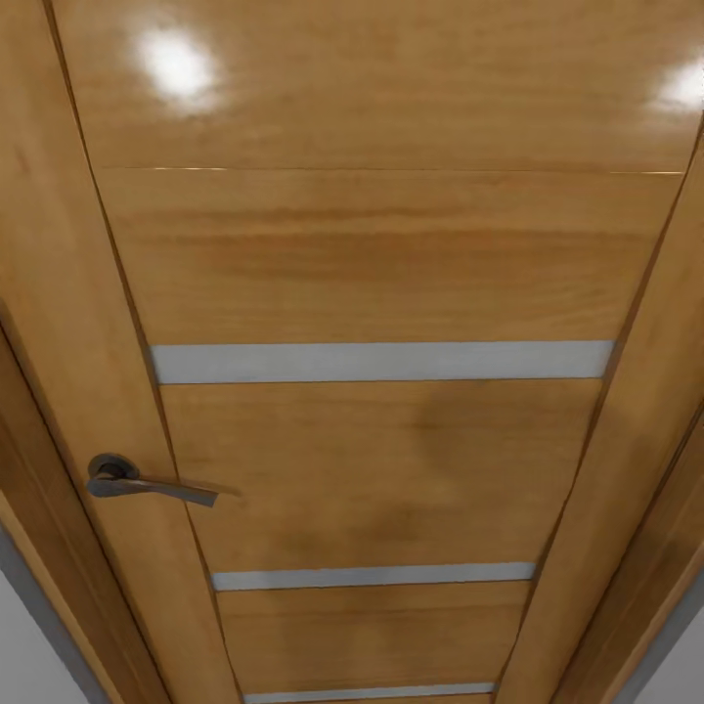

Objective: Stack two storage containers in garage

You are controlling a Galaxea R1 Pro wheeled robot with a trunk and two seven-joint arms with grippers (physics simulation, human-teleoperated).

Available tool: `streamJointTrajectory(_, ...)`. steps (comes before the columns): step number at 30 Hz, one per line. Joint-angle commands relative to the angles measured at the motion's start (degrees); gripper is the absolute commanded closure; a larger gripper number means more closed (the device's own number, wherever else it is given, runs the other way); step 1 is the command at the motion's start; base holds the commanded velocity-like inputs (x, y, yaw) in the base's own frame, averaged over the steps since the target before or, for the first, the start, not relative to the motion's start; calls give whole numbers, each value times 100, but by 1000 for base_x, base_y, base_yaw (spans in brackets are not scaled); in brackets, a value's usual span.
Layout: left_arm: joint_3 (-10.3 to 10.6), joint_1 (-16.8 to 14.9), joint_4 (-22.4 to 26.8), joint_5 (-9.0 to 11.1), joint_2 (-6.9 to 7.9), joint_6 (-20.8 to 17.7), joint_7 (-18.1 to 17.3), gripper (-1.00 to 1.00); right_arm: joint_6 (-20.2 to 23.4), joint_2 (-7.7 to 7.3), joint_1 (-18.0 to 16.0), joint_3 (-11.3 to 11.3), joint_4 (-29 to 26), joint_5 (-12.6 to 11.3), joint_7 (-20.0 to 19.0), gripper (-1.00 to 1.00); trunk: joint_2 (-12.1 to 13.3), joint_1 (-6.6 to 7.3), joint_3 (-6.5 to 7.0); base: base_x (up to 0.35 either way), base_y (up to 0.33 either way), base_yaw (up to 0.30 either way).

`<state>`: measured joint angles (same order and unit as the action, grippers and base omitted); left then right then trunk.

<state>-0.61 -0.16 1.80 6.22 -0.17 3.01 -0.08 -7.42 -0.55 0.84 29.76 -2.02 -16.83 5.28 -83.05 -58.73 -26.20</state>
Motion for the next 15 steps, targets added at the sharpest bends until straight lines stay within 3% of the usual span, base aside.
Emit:
streamJointTrajectory(1,-1,-2,-3,56,-1,16,-1,-100,24,31,-29,61,-35,-86,38,-100,-2,0,-5,0,0,0)
streamJointTrajectory(4,-1,-2,-3,55,-1,16,-1,-100,65,124,-111,101,62,-151,-60,-100,-2,0,-5,0,0,0)
streamJointTrajectory(15,-1,-2,-3,63,-6,15,-1,-100,74,142,-127,118,342,-157,-229,-100,-2,0,-5,-3,0,0)
